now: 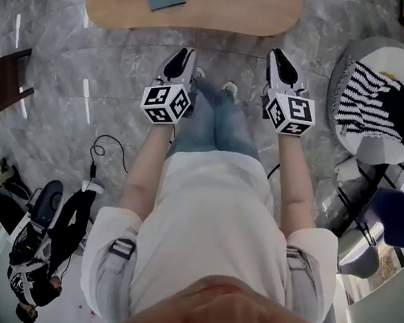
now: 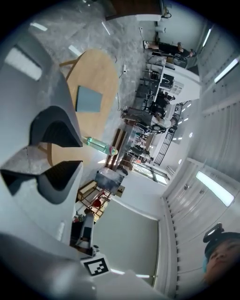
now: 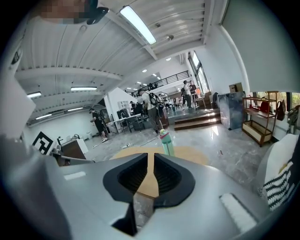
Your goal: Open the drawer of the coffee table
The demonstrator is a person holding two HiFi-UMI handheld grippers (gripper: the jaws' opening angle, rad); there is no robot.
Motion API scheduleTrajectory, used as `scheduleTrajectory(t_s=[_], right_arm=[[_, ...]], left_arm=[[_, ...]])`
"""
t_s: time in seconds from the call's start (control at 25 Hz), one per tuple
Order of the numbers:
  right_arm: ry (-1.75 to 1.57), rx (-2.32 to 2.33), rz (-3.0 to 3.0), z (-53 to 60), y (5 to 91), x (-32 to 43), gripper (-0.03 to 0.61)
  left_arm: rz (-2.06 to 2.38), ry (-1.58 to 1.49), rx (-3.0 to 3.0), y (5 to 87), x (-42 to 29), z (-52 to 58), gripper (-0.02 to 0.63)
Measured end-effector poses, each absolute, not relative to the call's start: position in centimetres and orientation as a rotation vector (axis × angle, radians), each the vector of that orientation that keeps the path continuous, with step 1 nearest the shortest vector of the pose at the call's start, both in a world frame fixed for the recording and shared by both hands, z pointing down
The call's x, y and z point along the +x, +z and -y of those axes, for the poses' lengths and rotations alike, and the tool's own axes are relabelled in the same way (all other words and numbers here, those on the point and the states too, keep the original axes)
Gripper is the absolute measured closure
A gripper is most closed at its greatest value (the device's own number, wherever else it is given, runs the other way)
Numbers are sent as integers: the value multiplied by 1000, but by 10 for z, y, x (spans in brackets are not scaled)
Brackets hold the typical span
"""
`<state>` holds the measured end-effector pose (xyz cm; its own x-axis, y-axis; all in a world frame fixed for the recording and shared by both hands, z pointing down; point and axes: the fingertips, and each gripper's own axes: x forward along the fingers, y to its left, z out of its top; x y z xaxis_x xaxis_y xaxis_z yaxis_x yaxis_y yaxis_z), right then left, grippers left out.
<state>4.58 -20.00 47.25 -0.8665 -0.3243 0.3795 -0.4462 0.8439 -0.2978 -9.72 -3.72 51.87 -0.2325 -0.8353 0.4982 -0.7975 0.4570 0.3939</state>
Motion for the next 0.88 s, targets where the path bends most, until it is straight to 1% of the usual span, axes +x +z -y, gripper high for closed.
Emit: scheduleTrajectory(t_s=[0.12,0.32,0.36,0.48,0.56,0.6,0.64,0.72,0.76,0.8,0.88], right_arm=[[560,549,2686,204,509,40,535],[577,554,2636,214,576,39,521],[586,556,2623,217,591,38,504],[597,540,2582,227,636,36,466],[584,514,2549,230,667,35,434],[580,501,2530,231,683,36,430],[579,490,2510,231,699,37,408],[563,470,2470,234,731,40,398],[547,464,2450,237,746,42,382],[533,461,2431,241,760,43,379],[519,464,2398,250,788,46,365]], left_arm=[[2043,-53,1338,557,-110,32,513],[1962,18,1304,643,-128,23,457],[1935,48,1296,664,-132,21,432],[1843,157,1275,730,-140,16,405],[1796,204,1273,768,-145,14,345],[1781,226,1276,784,-150,14,324],[1769,248,1278,800,-155,14,313],[1761,282,1273,828,-167,16,295],[1763,292,1272,840,-173,18,293],[1761,301,1278,853,-178,22,292],[1740,320,1314,876,-184,30,253]])
